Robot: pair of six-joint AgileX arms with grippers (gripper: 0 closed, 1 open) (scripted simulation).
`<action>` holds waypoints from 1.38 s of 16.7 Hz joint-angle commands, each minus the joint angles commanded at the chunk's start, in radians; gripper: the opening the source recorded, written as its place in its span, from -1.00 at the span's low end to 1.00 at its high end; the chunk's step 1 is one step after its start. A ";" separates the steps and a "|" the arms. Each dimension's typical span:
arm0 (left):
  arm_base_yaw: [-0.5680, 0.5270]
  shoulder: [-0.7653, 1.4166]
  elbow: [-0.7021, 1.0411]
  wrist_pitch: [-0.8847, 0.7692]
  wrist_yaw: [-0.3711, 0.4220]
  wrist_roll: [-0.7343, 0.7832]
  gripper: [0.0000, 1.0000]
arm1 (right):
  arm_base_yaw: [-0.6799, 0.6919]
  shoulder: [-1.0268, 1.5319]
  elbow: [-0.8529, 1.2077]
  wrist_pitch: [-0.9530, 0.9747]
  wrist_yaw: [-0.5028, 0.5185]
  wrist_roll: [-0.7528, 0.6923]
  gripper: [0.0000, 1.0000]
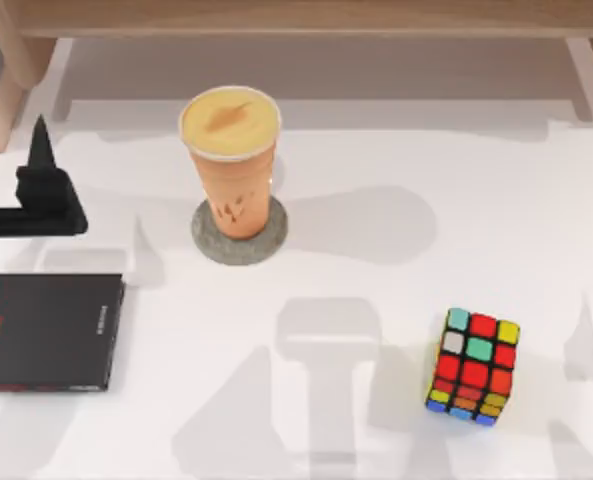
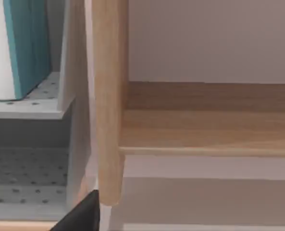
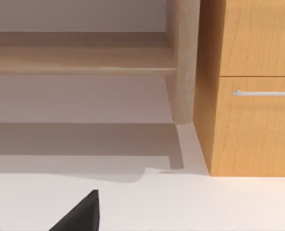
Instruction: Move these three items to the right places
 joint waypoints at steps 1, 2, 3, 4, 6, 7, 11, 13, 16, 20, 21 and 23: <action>0.039 -0.112 -0.032 -0.067 0.038 0.000 1.00 | 0.000 0.000 0.000 0.000 0.000 0.000 1.00; 0.078 -0.221 -0.064 -0.133 0.075 -0.001 1.00 | 0.000 0.000 0.000 0.000 0.000 0.000 1.00; 0.116 -0.324 -0.096 -0.197 0.112 -0.001 1.00 | 0.000 0.000 0.000 0.000 0.000 0.000 1.00; 0.153 -0.418 -0.126 -0.259 0.147 -0.002 1.00 | 0.000 0.000 0.000 0.000 0.000 0.000 1.00; 0.220 -0.577 -0.181 -0.372 0.212 -0.003 1.00 | 0.000 0.000 0.000 0.000 0.000 0.000 1.00; 0.250 -0.641 -0.204 -0.421 0.240 -0.003 1.00 | 0.000 0.000 0.000 0.000 0.000 0.000 1.00; 0.325 -0.791 -0.264 -0.545 0.314 -0.004 1.00 | 0.000 0.000 0.000 0.000 0.000 0.000 1.00; 0.331 -0.802 -0.269 -0.555 0.320 -0.005 1.00 | 0.000 0.000 0.000 0.000 0.000 0.000 1.00; 0.331 -0.802 -0.269 -0.555 0.320 -0.005 1.00 | 0.000 0.000 0.000 0.000 0.000 0.000 1.00; 0.331 -0.802 -0.269 -0.555 0.320 -0.005 1.00 | 0.015 0.032 0.032 -0.028 0.001 0.023 1.00; 0.331 -0.802 -0.269 -0.555 0.320 -0.005 1.00 | 0.029 0.064 0.063 -0.054 0.001 0.044 1.00; 0.331 -0.802 -0.269 -0.555 0.320 -0.005 1.00 | 0.069 0.160 0.154 -0.128 0.002 0.103 1.00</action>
